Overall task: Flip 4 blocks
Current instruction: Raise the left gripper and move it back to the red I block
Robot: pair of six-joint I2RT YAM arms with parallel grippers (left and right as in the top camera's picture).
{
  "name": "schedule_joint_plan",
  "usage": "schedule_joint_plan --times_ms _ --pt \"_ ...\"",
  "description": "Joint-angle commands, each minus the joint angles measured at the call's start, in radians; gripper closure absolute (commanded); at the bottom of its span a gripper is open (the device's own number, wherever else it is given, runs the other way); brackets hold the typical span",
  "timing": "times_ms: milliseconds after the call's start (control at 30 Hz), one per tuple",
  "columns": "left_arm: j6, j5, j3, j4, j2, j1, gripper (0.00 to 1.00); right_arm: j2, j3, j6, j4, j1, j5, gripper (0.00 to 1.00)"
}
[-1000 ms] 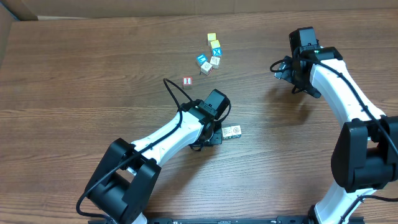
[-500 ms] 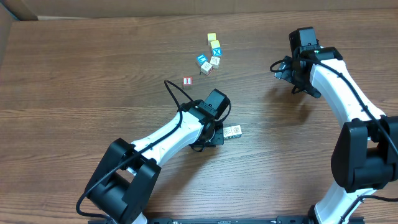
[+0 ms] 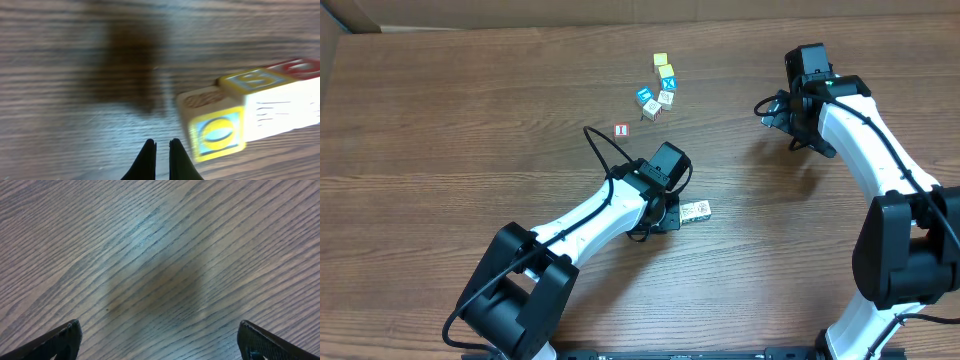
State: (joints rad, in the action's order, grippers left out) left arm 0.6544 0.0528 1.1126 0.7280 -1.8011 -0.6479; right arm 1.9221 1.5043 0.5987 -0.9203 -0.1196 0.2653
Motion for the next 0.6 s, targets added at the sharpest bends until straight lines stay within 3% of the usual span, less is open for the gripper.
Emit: schedule_joint_plan --times_ms 0,167,367,567 --pt "-0.007 -0.082 0.026 0.034 0.043 0.018 0.96 -0.026 0.014 -0.005 0.002 -0.001 0.003 0.00" --pt "-0.003 -0.123 0.047 0.045 0.113 0.096 0.94 -0.026 0.014 -0.005 0.002 -0.001 0.003 0.00" --pt "-0.006 -0.062 0.051 0.035 0.120 0.233 0.91 -0.026 0.014 -0.005 0.002 -0.001 0.003 0.00" --pt "-0.089 -0.015 0.051 0.044 0.120 0.344 0.90 -0.026 0.014 -0.005 0.002 -0.001 0.003 0.00"
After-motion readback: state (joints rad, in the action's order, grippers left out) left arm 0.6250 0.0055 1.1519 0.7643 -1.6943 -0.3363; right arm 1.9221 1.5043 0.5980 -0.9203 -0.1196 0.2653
